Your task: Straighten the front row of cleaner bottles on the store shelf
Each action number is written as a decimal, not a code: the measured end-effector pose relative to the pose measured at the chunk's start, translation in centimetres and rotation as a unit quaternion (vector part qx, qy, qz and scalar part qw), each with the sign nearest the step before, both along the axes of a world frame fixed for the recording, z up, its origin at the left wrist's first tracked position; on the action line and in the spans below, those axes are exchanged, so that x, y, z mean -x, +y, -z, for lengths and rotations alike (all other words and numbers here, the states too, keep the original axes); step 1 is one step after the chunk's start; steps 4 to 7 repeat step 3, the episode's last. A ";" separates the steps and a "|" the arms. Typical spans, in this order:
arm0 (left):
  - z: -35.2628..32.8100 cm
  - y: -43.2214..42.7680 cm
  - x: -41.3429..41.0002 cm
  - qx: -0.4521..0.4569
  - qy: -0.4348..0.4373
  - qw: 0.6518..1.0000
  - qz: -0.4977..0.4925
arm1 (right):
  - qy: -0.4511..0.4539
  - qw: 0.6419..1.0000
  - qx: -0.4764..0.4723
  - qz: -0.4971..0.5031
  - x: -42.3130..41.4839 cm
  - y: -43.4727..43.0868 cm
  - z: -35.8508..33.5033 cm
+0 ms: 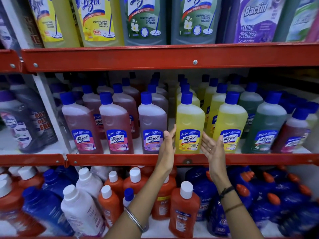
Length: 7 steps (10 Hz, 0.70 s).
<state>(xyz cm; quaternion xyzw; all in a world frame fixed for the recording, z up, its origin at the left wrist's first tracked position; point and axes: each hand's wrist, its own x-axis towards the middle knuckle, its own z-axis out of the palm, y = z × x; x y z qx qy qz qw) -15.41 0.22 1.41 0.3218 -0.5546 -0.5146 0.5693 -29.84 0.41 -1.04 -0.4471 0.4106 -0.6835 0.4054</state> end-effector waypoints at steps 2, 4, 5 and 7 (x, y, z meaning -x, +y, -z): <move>0.2 -0.1 -0.2 -0.008 -0.032 0.999 0.009 | 0.020 1.000 -0.001 -0.009 0.2 0.0 0.0; 0.0 0.9 -0.8 0.019 -0.044 0.999 -0.005 | 0.033 0.999 0.022 0.023 0.5 1.3 1.5; 0.0 0.9 -0.8 0.019 -0.044 0.999 -0.005 | 0.033 0.999 0.022 0.023 0.5 1.3 1.5; 0.0 0.9 -0.8 0.019 -0.044 0.999 -0.005 | 0.033 0.999 0.022 0.023 0.5 1.3 1.5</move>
